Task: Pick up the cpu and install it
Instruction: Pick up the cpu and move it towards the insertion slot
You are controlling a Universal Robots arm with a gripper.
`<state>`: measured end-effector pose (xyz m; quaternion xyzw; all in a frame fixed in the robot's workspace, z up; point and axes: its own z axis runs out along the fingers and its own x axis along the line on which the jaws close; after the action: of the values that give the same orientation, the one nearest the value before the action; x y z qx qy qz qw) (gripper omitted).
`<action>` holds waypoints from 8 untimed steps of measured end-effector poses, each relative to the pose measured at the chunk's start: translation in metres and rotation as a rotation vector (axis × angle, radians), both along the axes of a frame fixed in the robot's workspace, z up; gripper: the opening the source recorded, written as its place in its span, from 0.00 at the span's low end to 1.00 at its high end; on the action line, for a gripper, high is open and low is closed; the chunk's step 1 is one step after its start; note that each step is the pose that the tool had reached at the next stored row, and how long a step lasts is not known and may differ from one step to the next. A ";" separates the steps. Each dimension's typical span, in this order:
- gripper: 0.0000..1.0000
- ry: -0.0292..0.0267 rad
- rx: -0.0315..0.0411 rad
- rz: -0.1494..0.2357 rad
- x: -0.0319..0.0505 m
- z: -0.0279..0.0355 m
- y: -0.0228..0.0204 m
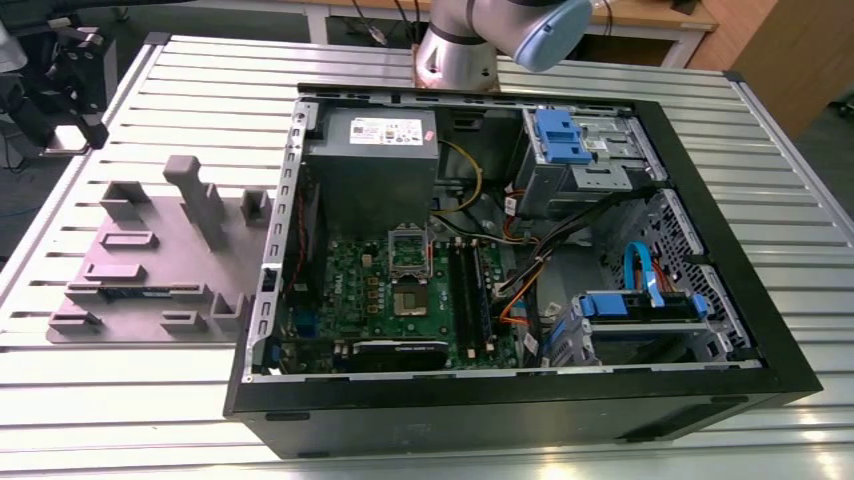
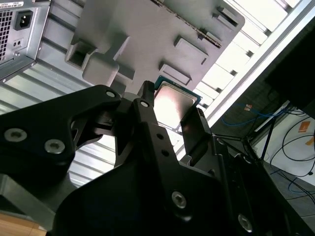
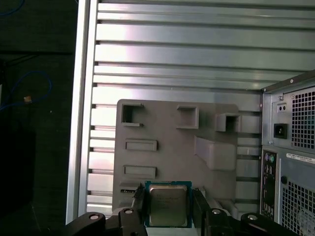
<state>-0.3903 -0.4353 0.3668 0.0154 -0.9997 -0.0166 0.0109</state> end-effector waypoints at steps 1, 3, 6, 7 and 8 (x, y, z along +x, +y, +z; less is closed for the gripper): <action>0.47 0.0000 -0.0001 0.000 0.0000 0.0000 0.0000; 0.47 0.0000 0.0000 0.000 0.0000 0.0000 0.0000; 0.47 0.0002 -0.0001 0.000 0.0013 0.0001 0.0000; 0.47 0.0000 0.0000 0.000 0.0022 0.0000 0.0000; 0.47 -0.0001 0.0001 0.000 0.0031 0.0000 0.0000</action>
<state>-0.3872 -0.4353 0.3667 0.0154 -0.9997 -0.0166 0.0109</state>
